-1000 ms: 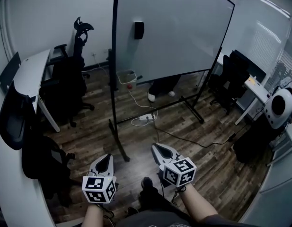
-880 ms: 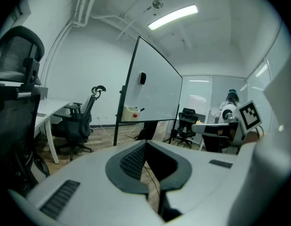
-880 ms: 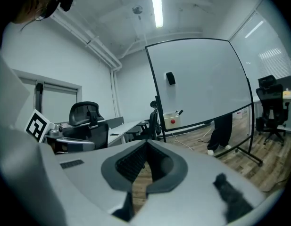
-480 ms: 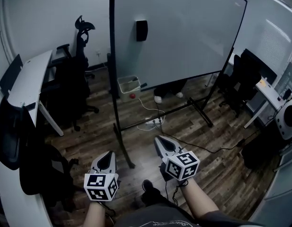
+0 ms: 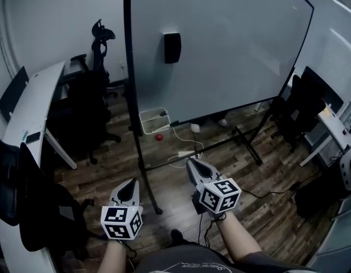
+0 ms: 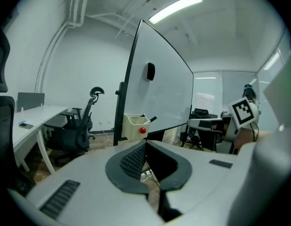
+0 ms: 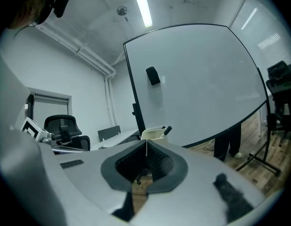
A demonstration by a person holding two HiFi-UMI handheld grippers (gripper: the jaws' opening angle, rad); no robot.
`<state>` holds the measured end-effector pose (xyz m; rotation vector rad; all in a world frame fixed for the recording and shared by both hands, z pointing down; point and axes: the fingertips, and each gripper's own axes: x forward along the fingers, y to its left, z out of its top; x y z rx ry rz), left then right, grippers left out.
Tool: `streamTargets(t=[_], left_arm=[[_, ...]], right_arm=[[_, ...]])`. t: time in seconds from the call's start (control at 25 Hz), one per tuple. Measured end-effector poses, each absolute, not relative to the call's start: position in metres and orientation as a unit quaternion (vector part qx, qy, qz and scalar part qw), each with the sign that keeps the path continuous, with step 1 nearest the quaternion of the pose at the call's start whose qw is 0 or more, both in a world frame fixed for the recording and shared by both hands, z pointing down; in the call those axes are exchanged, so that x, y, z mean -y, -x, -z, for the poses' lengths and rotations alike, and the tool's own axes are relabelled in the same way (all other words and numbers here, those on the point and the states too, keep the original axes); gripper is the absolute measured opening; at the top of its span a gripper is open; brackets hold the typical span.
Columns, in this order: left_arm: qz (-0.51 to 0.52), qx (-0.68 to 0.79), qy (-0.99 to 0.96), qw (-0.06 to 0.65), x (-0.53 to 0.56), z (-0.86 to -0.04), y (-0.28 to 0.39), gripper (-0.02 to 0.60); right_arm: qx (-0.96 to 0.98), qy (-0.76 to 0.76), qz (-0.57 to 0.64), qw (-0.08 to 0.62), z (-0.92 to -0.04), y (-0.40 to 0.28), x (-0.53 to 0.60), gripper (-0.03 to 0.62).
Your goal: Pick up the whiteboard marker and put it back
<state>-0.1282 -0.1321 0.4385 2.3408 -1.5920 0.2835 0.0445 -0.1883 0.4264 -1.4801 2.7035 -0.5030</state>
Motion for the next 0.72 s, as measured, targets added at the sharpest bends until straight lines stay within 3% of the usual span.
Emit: streamTargets(t=[0.72], left_arm=[[-0.106,0.587,-0.789,0.144,0.245,-0.445,0.094,0.014]], right_arm=[[-0.881,0.428,0.204,0.020,-0.449,-0.056,0.310,0.025]])
